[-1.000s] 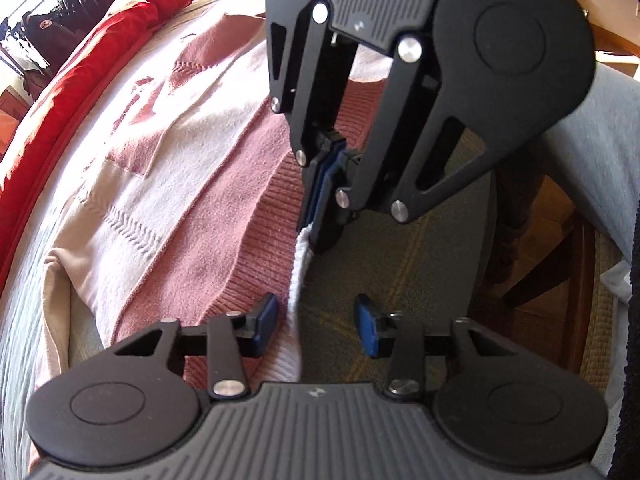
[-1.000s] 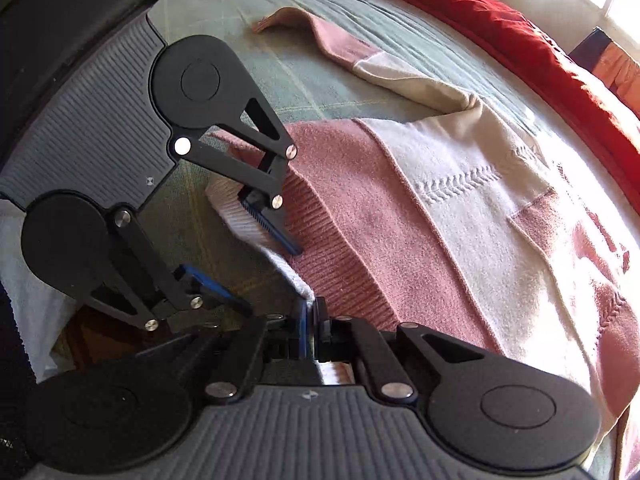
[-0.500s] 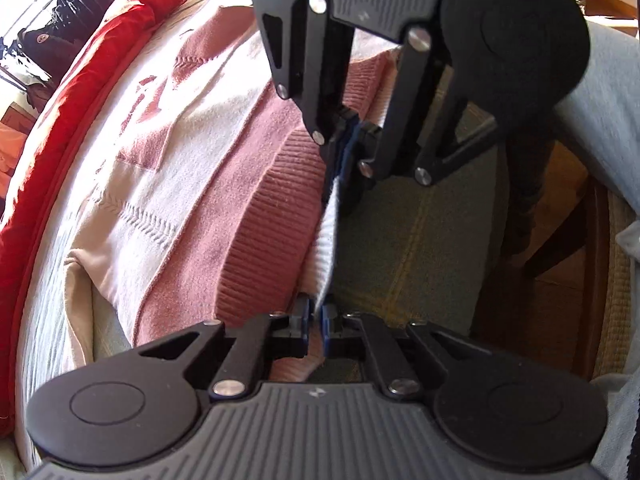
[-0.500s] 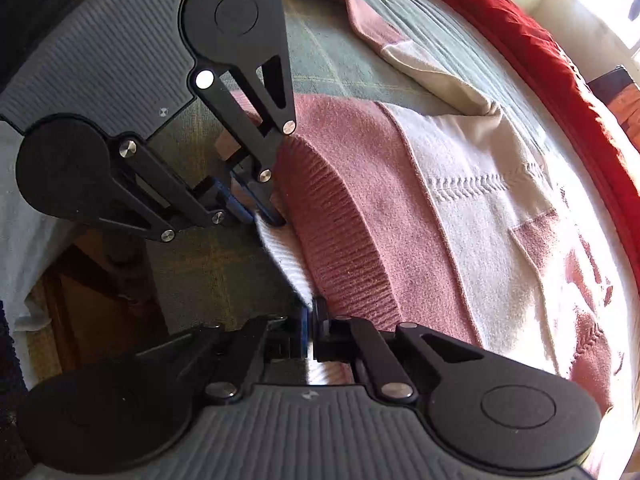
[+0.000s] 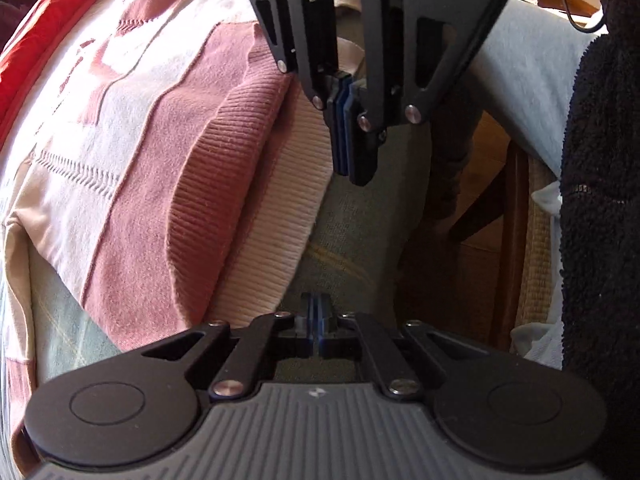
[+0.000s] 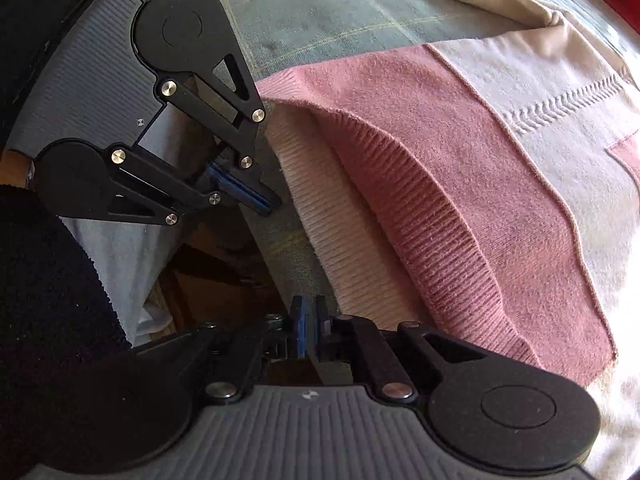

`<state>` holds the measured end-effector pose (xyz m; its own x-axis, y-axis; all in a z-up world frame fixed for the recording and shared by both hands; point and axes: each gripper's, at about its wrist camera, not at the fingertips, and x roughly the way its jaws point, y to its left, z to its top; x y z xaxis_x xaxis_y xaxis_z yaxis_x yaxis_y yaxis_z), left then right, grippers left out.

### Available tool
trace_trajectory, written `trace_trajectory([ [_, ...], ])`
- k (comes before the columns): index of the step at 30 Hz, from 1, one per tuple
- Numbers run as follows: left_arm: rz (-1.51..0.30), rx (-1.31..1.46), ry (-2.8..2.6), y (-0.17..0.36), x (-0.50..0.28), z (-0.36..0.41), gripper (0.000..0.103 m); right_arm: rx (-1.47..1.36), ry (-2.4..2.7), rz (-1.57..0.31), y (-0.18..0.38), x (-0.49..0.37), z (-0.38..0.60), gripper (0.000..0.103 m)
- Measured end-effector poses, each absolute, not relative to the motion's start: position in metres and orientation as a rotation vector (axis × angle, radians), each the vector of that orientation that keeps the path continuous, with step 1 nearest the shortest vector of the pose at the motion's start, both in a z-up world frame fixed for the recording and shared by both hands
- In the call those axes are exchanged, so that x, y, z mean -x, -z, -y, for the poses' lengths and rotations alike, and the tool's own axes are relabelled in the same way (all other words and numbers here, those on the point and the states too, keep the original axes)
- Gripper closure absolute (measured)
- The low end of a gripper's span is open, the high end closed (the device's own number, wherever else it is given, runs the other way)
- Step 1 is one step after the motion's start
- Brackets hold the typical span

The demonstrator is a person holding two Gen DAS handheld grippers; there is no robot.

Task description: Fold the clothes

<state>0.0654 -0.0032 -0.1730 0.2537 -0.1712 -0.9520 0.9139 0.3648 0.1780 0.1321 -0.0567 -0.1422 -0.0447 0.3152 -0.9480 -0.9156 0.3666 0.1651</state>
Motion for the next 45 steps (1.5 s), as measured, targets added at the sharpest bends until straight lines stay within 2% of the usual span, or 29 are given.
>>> trace_trajectory([
  [2,-1.024,-0.869,0.885,0.16,-0.064,-0.003,0.097,0.65,-1.106,-1.186,0.125,-0.134,0.064,0.09],
  [8,-0.959,-0.761,0.821,0.123,-0.085,-0.016,0.096,0.682,-0.944,-1.094,0.07,-0.16,0.105,0.09],
  [16,-0.893,-0.767,0.869,0.127,-0.079,0.018,0.093,0.946,-0.733,-1.1,0.043,-0.158,0.185,0.09],
  [18,-0.853,-0.785,0.873,0.131,-0.078,0.033,0.09,0.931,-0.738,-1.121,0.045,-0.145,0.201,0.089],
  [22,-0.779,-0.819,0.9,0.148,-0.076,0.075,0.063,0.828,-0.781,-1.178,0.079,-0.125,0.21,0.088],
  [28,-0.744,-0.886,0.93,0.177,-0.071,0.133,0.061,0.722,-0.833,-1.231,0.125,-0.099,0.219,0.088],
  [34,-0.785,-0.848,0.857,0.191,-0.08,0.15,0.059,0.561,-0.822,-1.246,0.147,-0.103,0.239,0.088],
  [39,-0.814,-0.835,0.841,0.189,-0.084,0.149,0.058,0.511,-0.777,-1.222,0.159,-0.11,0.251,0.088],
  [45,-0.816,-0.855,0.834,0.188,-0.085,0.15,0.058,0.42,-0.745,-1.133,0.142,-0.113,0.264,0.087],
])
